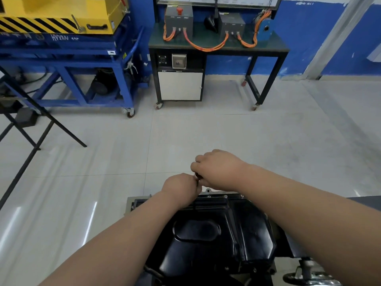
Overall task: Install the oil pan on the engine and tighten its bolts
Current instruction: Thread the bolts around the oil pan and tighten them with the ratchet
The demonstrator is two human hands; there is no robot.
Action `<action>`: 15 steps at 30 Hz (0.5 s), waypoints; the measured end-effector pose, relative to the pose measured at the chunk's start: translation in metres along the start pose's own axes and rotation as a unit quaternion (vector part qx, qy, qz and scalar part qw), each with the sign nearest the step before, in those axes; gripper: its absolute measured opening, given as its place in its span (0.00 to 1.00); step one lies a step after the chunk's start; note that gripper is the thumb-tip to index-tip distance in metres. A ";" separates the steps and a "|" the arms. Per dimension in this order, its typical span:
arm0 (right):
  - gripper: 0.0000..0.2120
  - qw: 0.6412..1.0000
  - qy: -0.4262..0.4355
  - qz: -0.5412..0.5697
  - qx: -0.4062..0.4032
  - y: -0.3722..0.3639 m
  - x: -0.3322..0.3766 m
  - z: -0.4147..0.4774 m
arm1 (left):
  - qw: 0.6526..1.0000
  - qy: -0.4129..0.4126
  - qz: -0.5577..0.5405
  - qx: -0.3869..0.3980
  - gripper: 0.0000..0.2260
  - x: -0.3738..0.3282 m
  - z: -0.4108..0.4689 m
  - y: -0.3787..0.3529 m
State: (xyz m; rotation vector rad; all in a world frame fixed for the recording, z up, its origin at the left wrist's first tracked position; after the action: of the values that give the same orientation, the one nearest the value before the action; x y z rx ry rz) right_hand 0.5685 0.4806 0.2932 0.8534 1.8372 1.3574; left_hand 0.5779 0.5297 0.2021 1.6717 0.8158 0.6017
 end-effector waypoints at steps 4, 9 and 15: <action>0.18 0.999 0.027 -0.018 -0.013 0.004 0.000 -0.003 | 0.998 0.038 -0.048 -0.023 0.19 0.004 -0.004 0.006; 0.14 1.000 -0.017 -0.010 -0.010 0.004 0.009 0.003 | 1.000 0.025 0.002 0.004 0.11 0.006 -0.005 0.004; 0.16 1.000 0.014 0.004 0.009 -0.001 0.002 0.003 | 1.000 -0.001 -0.020 -0.001 0.14 0.005 0.000 0.006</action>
State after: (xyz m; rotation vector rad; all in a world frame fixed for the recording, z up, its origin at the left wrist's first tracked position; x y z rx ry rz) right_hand 0.5697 0.4835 0.2909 0.8554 1.8733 1.3655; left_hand 0.5827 0.5327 0.2074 1.6500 0.8450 0.5717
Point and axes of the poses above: each hand's wrist, its own z-axis towards the middle knuckle, its own y-axis out of the back of the hand, x = y × z, the point moved 7 cm from there along z, towards the middle knuckle, and after that the axes turned 2 degrees about -y, right-handed, at the moved point
